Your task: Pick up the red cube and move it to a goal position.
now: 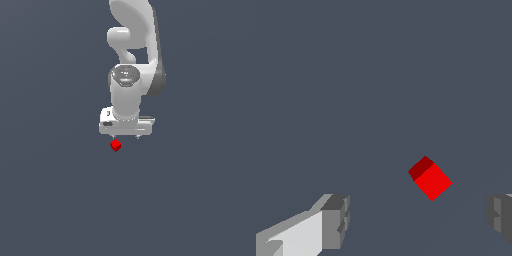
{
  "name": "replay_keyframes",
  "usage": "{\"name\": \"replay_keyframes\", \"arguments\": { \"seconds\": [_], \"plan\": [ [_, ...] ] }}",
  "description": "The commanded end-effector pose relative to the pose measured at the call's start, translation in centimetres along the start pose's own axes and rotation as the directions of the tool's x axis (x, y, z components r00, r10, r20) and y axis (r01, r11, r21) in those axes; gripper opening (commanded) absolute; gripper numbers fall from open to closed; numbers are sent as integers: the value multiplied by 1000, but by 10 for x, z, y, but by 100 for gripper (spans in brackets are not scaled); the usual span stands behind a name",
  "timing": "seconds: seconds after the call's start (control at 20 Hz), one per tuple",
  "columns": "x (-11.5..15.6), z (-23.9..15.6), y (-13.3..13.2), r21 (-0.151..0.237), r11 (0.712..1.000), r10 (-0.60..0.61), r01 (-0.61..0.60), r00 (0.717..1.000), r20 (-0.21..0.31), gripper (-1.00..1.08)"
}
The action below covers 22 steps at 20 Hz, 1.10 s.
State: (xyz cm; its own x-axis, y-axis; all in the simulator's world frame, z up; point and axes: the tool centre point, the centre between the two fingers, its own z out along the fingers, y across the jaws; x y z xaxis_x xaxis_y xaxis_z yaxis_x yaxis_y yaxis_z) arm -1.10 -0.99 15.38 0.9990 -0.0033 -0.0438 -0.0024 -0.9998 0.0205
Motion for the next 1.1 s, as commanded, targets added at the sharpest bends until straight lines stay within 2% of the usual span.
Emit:
{"name": "replay_keyframes", "arguments": {
  "seconds": [0.0,0.3,0.65,1.05],
  "plan": [
    [0,0,0,0,1000,0,0,1000,0,100],
    [-2,4,1,0,1000,-23,23,1000,-2,100],
    [-8,20,5,0,994,-107,107,994,-7,100],
    [-18,51,15,-1,962,-273,273,962,-19,100]
  ]
}}
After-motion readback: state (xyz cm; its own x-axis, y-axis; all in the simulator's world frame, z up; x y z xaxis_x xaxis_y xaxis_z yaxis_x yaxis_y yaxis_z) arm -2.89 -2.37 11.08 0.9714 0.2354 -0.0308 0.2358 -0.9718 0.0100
